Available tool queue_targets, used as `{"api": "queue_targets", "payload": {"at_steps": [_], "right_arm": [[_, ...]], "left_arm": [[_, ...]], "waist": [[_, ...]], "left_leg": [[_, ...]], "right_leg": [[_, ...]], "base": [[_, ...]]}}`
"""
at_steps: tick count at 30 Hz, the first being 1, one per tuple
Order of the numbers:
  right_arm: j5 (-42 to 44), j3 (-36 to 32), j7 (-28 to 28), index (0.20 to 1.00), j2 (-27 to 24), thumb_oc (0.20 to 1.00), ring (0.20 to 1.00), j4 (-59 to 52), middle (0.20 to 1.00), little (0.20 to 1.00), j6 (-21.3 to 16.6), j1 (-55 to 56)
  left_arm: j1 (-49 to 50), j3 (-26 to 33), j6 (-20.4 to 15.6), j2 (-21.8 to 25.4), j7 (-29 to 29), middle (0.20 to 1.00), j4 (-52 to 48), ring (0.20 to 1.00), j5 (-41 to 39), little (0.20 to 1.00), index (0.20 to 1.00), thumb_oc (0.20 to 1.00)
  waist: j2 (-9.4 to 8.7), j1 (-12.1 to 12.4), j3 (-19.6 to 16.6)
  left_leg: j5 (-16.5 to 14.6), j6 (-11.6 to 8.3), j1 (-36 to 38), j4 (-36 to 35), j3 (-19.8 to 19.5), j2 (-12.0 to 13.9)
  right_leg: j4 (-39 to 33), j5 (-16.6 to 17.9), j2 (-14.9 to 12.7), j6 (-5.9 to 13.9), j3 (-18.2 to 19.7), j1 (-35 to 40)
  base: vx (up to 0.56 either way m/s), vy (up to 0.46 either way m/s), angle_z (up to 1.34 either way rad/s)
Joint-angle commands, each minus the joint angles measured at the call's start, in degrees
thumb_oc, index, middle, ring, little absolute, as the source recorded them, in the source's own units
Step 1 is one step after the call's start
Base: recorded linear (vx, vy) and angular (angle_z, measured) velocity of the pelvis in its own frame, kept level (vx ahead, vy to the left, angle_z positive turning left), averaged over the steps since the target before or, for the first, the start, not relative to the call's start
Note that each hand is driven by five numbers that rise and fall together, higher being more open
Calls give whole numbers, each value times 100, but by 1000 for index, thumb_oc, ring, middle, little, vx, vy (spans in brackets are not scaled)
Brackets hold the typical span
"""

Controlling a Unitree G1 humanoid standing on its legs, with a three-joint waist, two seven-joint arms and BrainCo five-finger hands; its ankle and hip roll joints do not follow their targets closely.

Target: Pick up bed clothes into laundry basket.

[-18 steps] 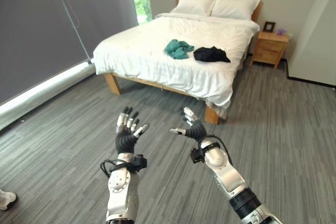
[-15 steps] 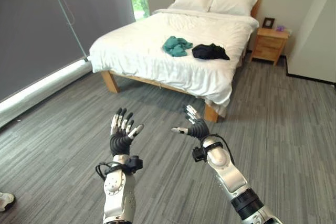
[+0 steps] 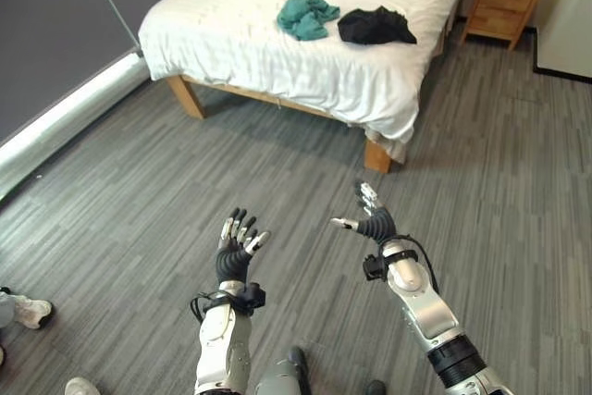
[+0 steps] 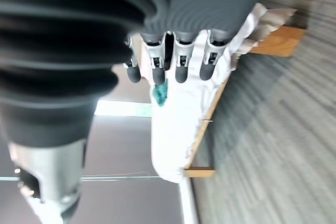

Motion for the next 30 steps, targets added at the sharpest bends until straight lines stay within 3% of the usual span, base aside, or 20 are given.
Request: {"api": "queue_targets", "payload": {"at_steps": [1, 4, 6, 7, 9, 11, 13, 14, 15, 16, 18, 20, 22, 23, 24, 26, 27, 28, 29, 30], "right_arm": [[45, -149, 148, 1000, 182, 1000, 1000, -469, 1000, 1000, -279, 66], [-8, -70, 230, 1000, 274, 1000, 1000, -388, 1000, 1000, -281, 250], [-2, -119, 194, 1000, 319, 1000, 1000, -328, 1000, 1000, -367, 323], [10, -219, 144, 1000, 375, 1000, 1000, -212, 1000, 1000, -422, 363], [41, -324, 165, 1000, 379, 1000, 1000, -217, 1000, 1000, -444, 360], [15, -412, 160, 1000, 351, 1000, 1000, -234, 1000, 1000, -494, 279], [34, -453, 172, 1000, 355, 1000, 1000, -318, 1000, 1000, -499, 282], [45, -456, 198, 1000, 362, 1000, 1000, -378, 1000, 1000, -499, 333], [35, -429, 250, 1000, 329, 1000, 1000, -458, 1000, 1000, -511, 369], [4, -401, 264, 1000, 316, 1000, 1000, -511, 1000, 1000, -508, 426], [-2, -392, 209, 1000, 351, 1000, 1000, -503, 1000, 1000, -524, 524], [-22, -368, 159, 1000, 323, 1000, 1000, -509, 1000, 1000, -564, 613], [-62, -382, 114, 1000, 166, 1000, 1000, -574, 1000, 1000, -599, 815], [-60, -375, 113, 1000, 157, 1000, 1000, -584, 1000, 1000, -597, 825], [-70, -375, 184, 1000, 110, 1000, 1000, -566, 1000, 1000, -565, 943], [-172, -356, 177, 1000, 16, 1000, 1000, -381, 1000, 1000, -536, 902], [-280, -393, 137, 1000, -61, 1000, 1000, -240, 1000, 1000, -515, 829], [-281, -404, 138, 1000, -56, 1000, 1000, -235, 1000, 1000, -517, 811], [-245, -463, 206, 1000, -68, 1000, 1000, -250, 1000, 1000, -512, 822], [-237, -457, 239, 1000, -73, 1000, 1000, -231, 1000, 1000, -503, 811]], "left_arm": [[46, -89, -352, 176, -42, 1000, -256, 1000, 74, 1000, 1000, 1000], [195, -145, -313, 272, -130, 1000, -256, 1000, 68, 1000, 1000, 1000], [176, -251, -258, 296, -195, 1000, -250, 1000, 74, 1000, 1000, 1000], [68, -394, -142, 252, -226, 1000, -175, 1000, 69, 1000, 1000, 1000], [-5, -544, -116, 334, -267, 1000, -202, 1000, 96, 1000, 1000, 1000], [-192, -685, -134, 533, -335, 1000, -248, 1000, 154, 1000, 1000, 1000], [-290, -744, -121, 540, -430, 1000, -207, 1000, 152, 1000, 1000, 1000], [-298, -777, -92, 524, -467, 1000, -191, 1000, 149, 1000, 1000, 1000], [-279, -779, -57, 499, -501, 1000, -189, 1000, 125, 1000, 1000, 1000], [-292, -777, -28, 447, -547, 1000, -121, 1000, 150, 1000, 1000, 1000], [-376, -785, 27, 377, -568, 1000, 24, 1000, 182, 1000, 1000, 1000], [-444, -824, 37, 324, -543, 1000, 88, 1000, 235, 1000, 1000, 1000], [-486, -945, 5, 209, -585, 1000, 197, 1000, 266, 1000, 1000, 1000], [-481, -944, 1, 202, -585, 1000, 198, 1000, 268, 1000, 1000, 1000], [-431, -1057, 7, 66, -665, 1000, 253, 1000, 273, 1000, 1000, 1000], [-425, -1139, -97, -29, -601, 1000, 199, 1000, 343, 1000, 1000, 1000], [-527, -1176, -114, -119, -559, 1000, 229, 1000, 336, 1000, 1000, 1000], [-543, -1177, -114, -114, -558, 1000, 232, 1000, 337, 1000, 1000, 1000], [-576, -1248, -215, -81, -567, 1000, 215, 1000, 334, 1000, 1000, 1000], [-555, -1269, -254, -71, -577, 1000, 218, 1000, 336, 1000, 1000, 1000]], "waist": [[-228, 227, -256], [-198, 294, -308], [-149, 310, -295], [-123, 303, -297], [-12, 217, -249], [49, 253, -322], [61, 153, -395], [54, 35, -398], [-5, -57, -413], [-157, -247, -430], [-200, -382, -435], [-197, -433, -460], [-165, -601, -563], [-173, -603, -554], [-131, -737, -674], [-91, -713, -541], [-225, -645, -359], [-223, -671, -356], [-286, -635, -295], [-302, -611, -290]], "left_leg": [[966, -458, 632, -831, 296, 259], [1133, -442, 1064, -872, 234, 101], [1191, -388, 1433, -872, 392, -21], [1134, -373, 1573, -872, 518, -30], [1025, -353, 1740, -872, 586, 16], [913, -408, 1747, -872, 862, 151], [757, -417, 1807, -872, 879, 44], [624, -419, 1921, -872, 837, -83], [514, -416, 2007, -872, 809, -215], [280, -421, 2308, -872, 863, -446], [-3, -465, 2643, -872, 899, -558], [-201, -466, 2841, -872, 948, -653], [-648, -414, 3206, -872, 739, -924], [-633, -411, 3210, -872, 739, -936], [-875, -425, 3593, -872, 538, -1148], [-802, -682, 3410, 888, 533, -926], [-373, -841, 2590, 2988, 251, -405], [-392, -835, 2488, 3109, 208, -371], [-281, -934, 1628, 4167, -171, -176], [-484, -792, 1116, 4217, -340, -284]], "right_leg": [[-102, -294, -473, 524, 9, 1029], [-102, -367, -410, 673, 141, 1585], [1011, -545, -553, 891, 123, 1442], [1789, -404, -705, 975, 145, 1139], [3357, 39, -913, 933, 343, 248], [3934, 166, -1308, 896, 102, -666], [3424, 47, -1302, 742, -159, -1037], [2935, 104, -1114, 703, -238, -1265], [2297, 306, -968, 743, -254, -1353], [988, 872, -1033, 732, -421, -1570], [-102, 1508, -1109, 785, -685, -1691], [-102, 1587, -1210, 832, -747, -1954], [-102, 1614, -1090, 695, -437, -2019], [-102, 1630, -1099, 685, -429, -2017], [-102, 1803, -927, 407, -219, -1707], [-102, 1752, -895, 351, -382, -942], [-102, 1539, -878, 318, -354, -427], [-102, 1559, -876, 300, -383, -456], [-102, 1315, -805, 258, -307, -197], [-102, 1186, -775, 247, -214, -103]], "base": [[183, 43, -16], [594, 208, -36], [472, 283, -38], [392, 252, -9], [305, 212, 10], [300, 171, 16], [332, 119, -4], [292, 29, 32], [605, -18, 42], [479, -32, 32], [488, -17, 23], [453, 2, 34], [505, -1, 1], [638, -70, -21], [644, -141, -24], [794, -297, -3], [495, -297, 6], [568, -294, -6], [358, -103, -21], [375, -94, -18]]}}
